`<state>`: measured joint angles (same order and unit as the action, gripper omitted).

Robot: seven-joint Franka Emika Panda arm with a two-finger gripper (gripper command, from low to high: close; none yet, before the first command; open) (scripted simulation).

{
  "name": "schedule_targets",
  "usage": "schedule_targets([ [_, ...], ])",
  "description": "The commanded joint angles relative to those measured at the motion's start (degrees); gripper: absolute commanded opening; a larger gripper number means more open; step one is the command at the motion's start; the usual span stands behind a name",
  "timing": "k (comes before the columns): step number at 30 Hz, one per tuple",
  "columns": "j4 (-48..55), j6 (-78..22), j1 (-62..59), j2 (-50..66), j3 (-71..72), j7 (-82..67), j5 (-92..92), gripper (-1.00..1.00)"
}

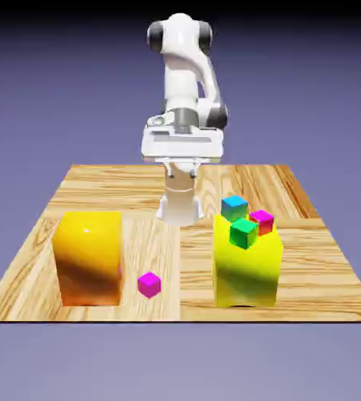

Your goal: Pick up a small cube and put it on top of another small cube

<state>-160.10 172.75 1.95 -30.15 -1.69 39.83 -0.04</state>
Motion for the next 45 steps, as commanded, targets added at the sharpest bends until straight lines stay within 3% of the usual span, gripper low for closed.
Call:
schedule_targets([
  [1, 0.7, -1.0, 1.0, 2.1, -1.4, -2.2, 0.0, 0.0],
  [22, 16.1, -22.5, 22.5, 44.6, -30.2, -46.8, -0.6, 0.0],
  [29, 17.3, -12.6, 14.9, 56.0, -21.7, -51.8, 6.7, 0.0],
  [30, 17.3, -12.6, 14.9, 56.0, -21.7, -51.8, 6.7, -1.0],
  [39, 15.7, -25.0, 23.6, 44.7, -29.9, -46.7, 0.3, -1.0],
  [45, 26.5, -34.2, 33.0, 48.1, -35.6, -31.8, 2.8, -1.0],
])
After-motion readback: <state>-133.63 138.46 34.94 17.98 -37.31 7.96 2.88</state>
